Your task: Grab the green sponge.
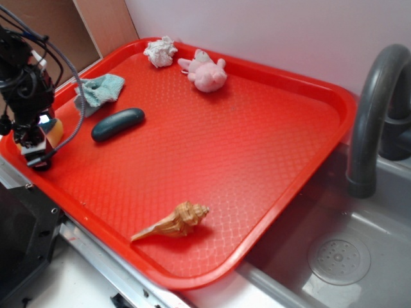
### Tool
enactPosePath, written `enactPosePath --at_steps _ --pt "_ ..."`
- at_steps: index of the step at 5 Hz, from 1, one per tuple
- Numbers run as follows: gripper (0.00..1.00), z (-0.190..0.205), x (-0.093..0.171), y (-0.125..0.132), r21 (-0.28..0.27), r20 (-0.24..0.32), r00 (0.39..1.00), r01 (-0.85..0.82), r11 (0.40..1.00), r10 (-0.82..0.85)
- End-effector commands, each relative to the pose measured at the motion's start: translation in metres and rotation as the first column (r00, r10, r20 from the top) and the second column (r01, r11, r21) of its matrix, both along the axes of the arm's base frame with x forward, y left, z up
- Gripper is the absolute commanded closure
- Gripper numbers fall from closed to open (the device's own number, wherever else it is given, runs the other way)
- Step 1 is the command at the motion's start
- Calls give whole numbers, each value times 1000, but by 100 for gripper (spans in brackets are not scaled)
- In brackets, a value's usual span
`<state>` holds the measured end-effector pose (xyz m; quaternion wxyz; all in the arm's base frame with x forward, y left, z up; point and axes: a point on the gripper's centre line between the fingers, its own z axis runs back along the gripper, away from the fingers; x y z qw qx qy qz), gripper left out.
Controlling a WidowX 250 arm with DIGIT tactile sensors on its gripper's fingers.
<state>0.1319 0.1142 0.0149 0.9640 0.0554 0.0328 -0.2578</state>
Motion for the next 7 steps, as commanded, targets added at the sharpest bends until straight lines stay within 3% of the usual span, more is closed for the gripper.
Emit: enactPosePath --at_steps 1,2,3,5,6,7 --pt "100 25 6 2 61 51 994 -95 994 92" --pt "100 73 18 -13 135 144 934 -345 929 326" --pt "100 114 33 -36 69 185 888 -440 895 422" --pt "100 192 48 -90 -144 190 827 -509 848 529" --pt "100 216 50 -106 -205 228 817 -492 846 530" --pt "100 215 48 -116 -179 264 809 -494 851 525"
